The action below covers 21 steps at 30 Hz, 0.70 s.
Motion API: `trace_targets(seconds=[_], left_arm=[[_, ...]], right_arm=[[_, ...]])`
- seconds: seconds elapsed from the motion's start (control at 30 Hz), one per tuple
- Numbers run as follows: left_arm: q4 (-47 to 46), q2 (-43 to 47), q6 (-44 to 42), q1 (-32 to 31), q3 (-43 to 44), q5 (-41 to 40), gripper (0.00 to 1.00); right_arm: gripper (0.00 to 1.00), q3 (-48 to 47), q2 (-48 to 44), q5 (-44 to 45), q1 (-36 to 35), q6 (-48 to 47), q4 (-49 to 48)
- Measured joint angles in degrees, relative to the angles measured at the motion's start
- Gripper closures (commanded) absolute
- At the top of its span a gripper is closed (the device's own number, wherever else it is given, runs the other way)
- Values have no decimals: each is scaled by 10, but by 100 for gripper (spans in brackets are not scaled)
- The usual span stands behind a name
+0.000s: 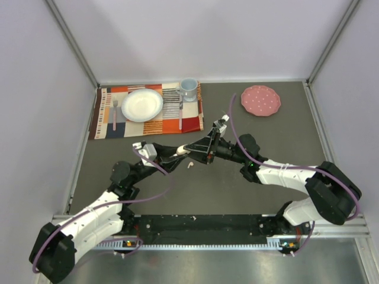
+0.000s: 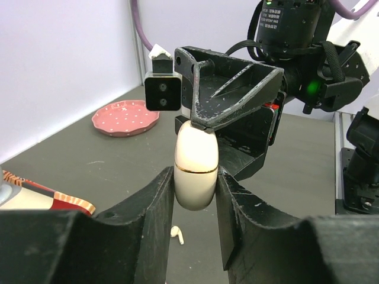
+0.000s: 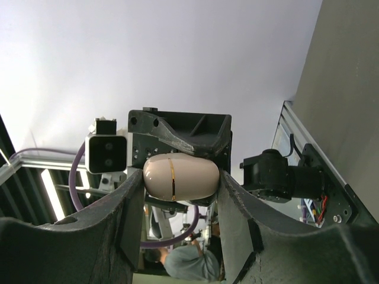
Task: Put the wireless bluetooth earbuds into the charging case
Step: Pass from the right arm to the left
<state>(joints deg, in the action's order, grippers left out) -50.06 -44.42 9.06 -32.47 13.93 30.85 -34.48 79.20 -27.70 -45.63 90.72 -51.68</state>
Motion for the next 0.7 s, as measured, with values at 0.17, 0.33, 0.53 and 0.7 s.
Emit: trace_targets(seconds=[0.17,0.33,0.53,0.7], left_arm=[[-5,-2,1,0,0,0,59],[-6,-6,1,0,0,0,59],[-6,-6,2,0,0,0,56],[-6,-6,5,0,0,0,57]], right_arm=[[74,0,0,0,0,0,-2],[74,0,0,0,0,0,-2],[74,0,1,0,0,0,-2],[73,0,1,0,0,2,-4]])
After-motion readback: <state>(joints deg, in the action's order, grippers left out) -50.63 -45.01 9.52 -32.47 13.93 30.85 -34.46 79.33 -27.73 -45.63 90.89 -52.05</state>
